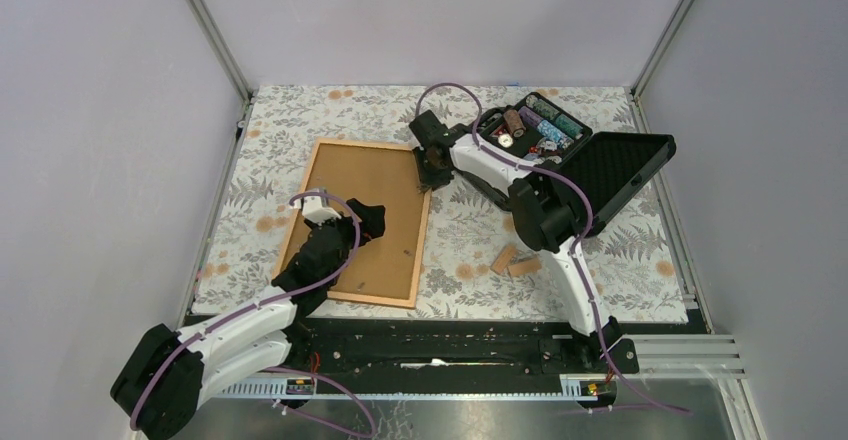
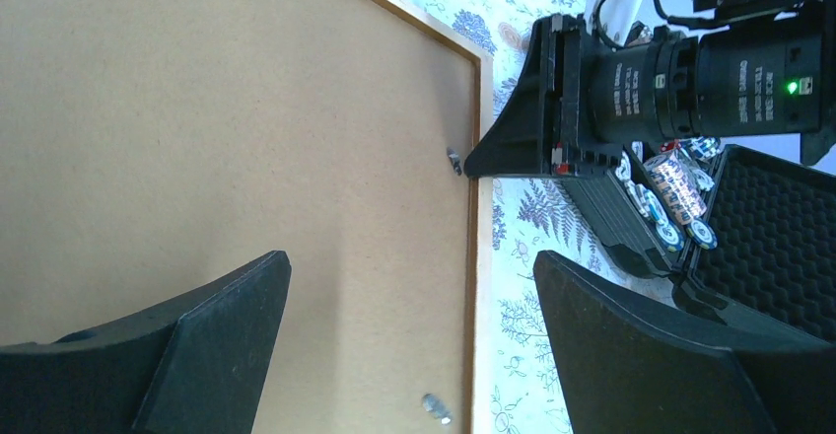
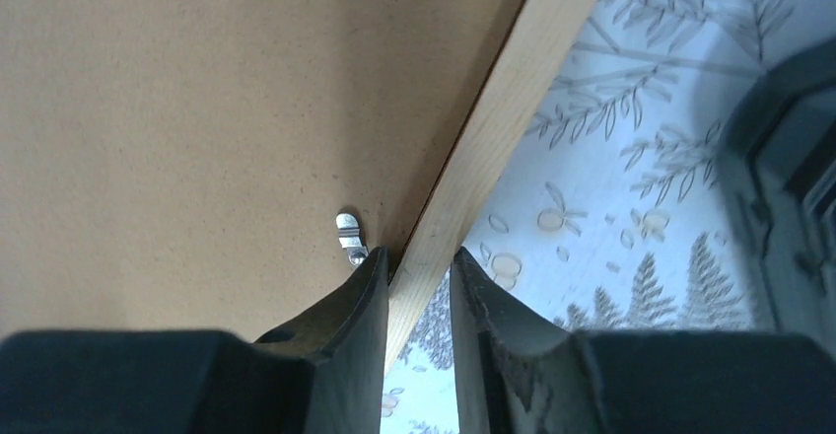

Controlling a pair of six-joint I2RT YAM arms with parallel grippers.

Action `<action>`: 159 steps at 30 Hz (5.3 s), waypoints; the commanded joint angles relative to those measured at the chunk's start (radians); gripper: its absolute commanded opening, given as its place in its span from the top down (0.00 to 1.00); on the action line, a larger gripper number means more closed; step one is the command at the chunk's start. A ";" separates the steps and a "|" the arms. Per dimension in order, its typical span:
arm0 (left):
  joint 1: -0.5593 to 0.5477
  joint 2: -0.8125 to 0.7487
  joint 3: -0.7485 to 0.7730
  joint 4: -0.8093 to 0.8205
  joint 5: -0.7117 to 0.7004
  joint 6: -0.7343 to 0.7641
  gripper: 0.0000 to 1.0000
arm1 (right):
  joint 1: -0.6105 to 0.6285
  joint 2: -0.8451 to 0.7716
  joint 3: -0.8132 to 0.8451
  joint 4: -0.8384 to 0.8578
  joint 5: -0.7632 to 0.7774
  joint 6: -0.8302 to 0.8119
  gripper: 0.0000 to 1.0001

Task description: Put the photo into the frame

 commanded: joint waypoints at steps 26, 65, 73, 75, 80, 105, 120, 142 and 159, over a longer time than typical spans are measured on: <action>0.001 0.017 0.006 0.045 -0.022 -0.004 0.01 | -0.006 0.130 0.241 -0.153 -0.016 0.012 0.21; 0.003 0.008 0.000 0.045 -0.023 -0.007 0.01 | -0.024 0.133 0.324 -0.150 -0.090 0.008 0.50; 0.005 0.018 0.008 0.039 -0.024 -0.006 0.01 | -0.001 -0.073 0.123 -0.142 -0.104 -0.005 0.22; 0.004 0.012 0.004 0.040 -0.025 -0.008 0.01 | 0.032 -0.143 -0.001 -0.092 -0.100 0.008 0.19; 0.004 -0.008 -0.008 0.040 -0.028 -0.014 0.01 | 0.132 -0.254 -0.246 -0.007 -0.130 0.057 0.12; 0.006 -0.080 -0.049 0.037 -0.057 -0.043 0.01 | 0.276 -0.152 -0.273 -0.063 0.063 0.149 0.54; 0.006 -0.062 -0.038 0.033 -0.056 -0.042 0.01 | 0.274 -0.150 -0.321 -0.028 0.052 0.194 1.00; 0.007 -0.064 -0.037 0.026 -0.058 -0.045 0.01 | 0.220 -0.321 -0.558 0.233 0.066 0.635 0.84; 0.009 -0.060 -0.032 0.022 -0.060 -0.046 0.01 | 0.225 -0.267 -0.516 0.195 0.056 0.579 0.68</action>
